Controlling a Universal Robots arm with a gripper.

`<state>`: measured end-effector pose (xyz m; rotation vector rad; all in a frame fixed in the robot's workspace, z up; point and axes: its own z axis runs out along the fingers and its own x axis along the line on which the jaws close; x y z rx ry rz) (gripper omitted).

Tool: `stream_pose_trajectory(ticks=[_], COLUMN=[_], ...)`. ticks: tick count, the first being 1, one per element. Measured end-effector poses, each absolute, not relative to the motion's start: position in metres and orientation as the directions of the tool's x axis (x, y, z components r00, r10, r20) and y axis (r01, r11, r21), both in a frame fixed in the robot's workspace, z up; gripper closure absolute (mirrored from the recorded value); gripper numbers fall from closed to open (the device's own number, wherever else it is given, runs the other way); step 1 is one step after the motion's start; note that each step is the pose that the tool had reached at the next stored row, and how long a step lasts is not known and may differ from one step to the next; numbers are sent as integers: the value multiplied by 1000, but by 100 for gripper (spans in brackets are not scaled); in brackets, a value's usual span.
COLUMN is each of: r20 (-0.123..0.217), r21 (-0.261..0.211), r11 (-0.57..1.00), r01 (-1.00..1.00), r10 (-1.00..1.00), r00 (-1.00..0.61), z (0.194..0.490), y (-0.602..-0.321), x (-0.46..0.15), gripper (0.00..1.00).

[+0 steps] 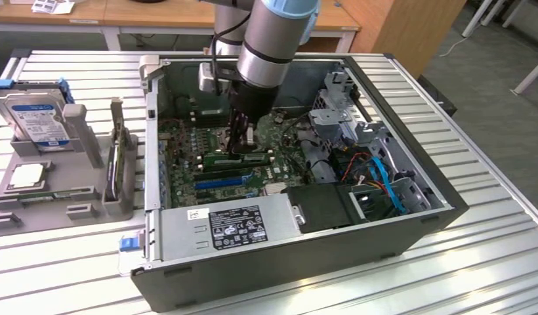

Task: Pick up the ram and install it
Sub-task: 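Insert the ram into the slot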

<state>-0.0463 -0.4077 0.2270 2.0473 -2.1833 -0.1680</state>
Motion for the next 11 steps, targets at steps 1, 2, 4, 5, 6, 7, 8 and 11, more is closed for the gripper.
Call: stream_pose_trajectory(ticks=[1, 2, 4, 5, 6, 7, 8, 11], r20=[28, 28, 28, 28, 28, 28, 28, 28], r21=[179, 179, 179, 179, 179, 179, 179, 179], r11=[66, 65, 66, 66, 66, 66, 65, 65], r01=[-982, -982, -982, -982, -982, -982, -982, -982], r10=[-998, -998, -998, -998, -998, -998, -998, -998], r00=[-62, -61, -61, -61, -61, -61, -61, -61], z=[227, 227, 227, 227, 227, 227, 227, 227], y=[-410, -411, -411, -411, -411, -410, -408, -407], x=[-46, -46, -46, -46, -46, -46, -46, -46], gripper=[73, 73, 73, 73, 73, 73, 73, 73])
